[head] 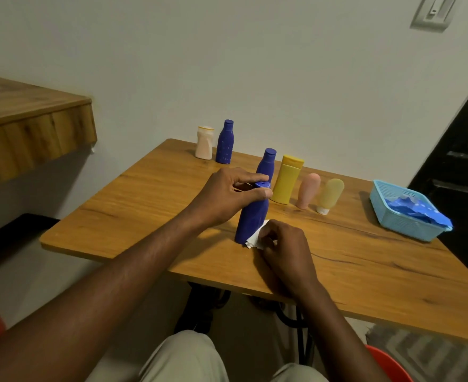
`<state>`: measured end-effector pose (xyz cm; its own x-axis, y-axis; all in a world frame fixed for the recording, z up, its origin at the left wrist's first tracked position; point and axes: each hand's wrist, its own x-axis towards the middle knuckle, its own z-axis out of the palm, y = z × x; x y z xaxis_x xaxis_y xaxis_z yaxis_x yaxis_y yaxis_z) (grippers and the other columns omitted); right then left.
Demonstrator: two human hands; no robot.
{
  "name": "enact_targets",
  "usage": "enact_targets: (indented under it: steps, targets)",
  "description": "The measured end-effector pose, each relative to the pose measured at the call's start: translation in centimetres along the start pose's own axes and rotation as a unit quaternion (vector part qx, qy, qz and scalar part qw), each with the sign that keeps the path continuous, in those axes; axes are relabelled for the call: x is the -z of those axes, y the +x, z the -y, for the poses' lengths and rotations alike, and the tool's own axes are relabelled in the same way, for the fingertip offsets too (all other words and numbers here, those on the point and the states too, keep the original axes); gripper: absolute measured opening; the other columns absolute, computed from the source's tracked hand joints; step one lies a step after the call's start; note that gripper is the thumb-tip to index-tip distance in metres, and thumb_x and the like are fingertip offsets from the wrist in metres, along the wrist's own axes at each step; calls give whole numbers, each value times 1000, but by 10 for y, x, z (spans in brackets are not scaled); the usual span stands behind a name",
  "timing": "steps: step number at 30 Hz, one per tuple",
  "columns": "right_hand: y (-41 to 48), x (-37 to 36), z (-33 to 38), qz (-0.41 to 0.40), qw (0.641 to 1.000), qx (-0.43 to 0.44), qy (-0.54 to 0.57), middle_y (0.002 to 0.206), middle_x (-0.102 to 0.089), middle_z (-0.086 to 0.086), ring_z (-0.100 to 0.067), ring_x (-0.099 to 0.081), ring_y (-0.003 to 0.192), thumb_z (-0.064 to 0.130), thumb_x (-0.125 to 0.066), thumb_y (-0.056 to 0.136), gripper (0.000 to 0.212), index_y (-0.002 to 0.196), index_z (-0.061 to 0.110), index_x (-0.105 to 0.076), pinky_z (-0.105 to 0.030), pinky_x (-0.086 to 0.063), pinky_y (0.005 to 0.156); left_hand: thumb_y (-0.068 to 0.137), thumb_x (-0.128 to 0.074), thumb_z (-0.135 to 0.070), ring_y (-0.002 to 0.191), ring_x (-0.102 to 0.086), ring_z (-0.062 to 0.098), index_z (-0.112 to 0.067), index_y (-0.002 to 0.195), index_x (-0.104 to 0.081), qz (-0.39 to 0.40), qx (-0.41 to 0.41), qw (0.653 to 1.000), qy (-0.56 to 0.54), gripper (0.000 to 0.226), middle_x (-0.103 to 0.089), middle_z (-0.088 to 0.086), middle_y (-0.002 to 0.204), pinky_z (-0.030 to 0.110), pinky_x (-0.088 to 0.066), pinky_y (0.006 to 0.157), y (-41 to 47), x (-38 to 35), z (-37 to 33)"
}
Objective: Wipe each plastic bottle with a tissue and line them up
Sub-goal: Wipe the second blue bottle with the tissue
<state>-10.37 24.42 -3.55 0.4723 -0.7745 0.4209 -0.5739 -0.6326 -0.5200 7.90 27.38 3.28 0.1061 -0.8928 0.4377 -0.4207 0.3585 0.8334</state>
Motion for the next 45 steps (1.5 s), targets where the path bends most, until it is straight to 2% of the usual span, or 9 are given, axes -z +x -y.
enact_targets:
  steps: [7,9,14,19,22,26,31,39,45]
  targets:
    - [6,8,32,-99,991,78,44,87,-70,9,-8,-65,80,24,-64,84,7,89,22,-68,-33,-56,69,87,-79,-33,110,-67,-1,-24,127,-73,-3,-5,1000,-1,41,-71,-9,125,16,-54,89,0,1,1]
    - [5,3,39,-73,993,91,8,91,-71,6,-10,-64,79,20,-69,85,9,93,22,-71,-31,-55,68,87,-79,-32,110,-66,-3,-24,127,-72,-1,-3,1000,-1,41,-70,-9,126,11,-52,85,0,2,1]
    - [-7,-9,34,31,995,65,-72,93,-70,12,-7,-61,80,25,-67,83,8,87,30,-71,-28,-51,69,88,-79,-31,114,-67,4,-21,128,-72,8,5,1000,-13,43,-71,-8,128,21,-56,90,0,2,0]
    - [-4,6,11,-64,998,17,-6,97,-66,9,-9,-59,90,20,-72,84,10,86,26,-65,-26,-51,75,88,-79,-31,114,-67,6,-21,129,-71,8,3,1000,-10,43,-70,-7,129,23,-57,91,1,2,1]
    - [9,19,16,-108,991,73,39,97,-66,7,-9,-59,90,17,-65,86,7,93,20,-64,-22,-51,75,88,-79,-30,114,-67,5,-21,129,-71,2,0,1000,-5,42,-70,-7,129,24,-57,92,1,1,2]
    - [9,14,25,-55,992,117,3,101,-63,6,-9,-55,90,21,-63,84,11,95,20,-63,-18,-44,72,88,-79,-31,113,-67,3,-21,128,-72,5,-2,1000,-5,42,-70,-6,129,22,-55,92,1,2,2]
    - [-3,0,8,76,995,61,-39,104,-62,9,-8,-56,92,13,-70,84,16,95,24,-66,-22,-49,74,88,-79,-35,114,-67,5,-23,128,-72,9,6,1000,-17,42,-70,-8,128,34,-57,98,1,1,1]
    - [12,20,10,-62,990,120,51,101,-63,4,-12,-57,92,5,-65,87,16,97,18,-62,-25,-49,74,88,-78,-32,109,-66,0,-23,129,-71,3,6,1000,-2,42,-69,-6,133,22,-55,91,1,1,0]
    - [4,10,6,27,997,78,9,106,-60,7,-11,-55,97,18,-59,88,14,100,24,-60,-28,-51,81,88,-78,-31,112,-67,3,-21,130,-71,3,9,1000,-12,43,-69,-6,131,24,-57,92,1,1,2]
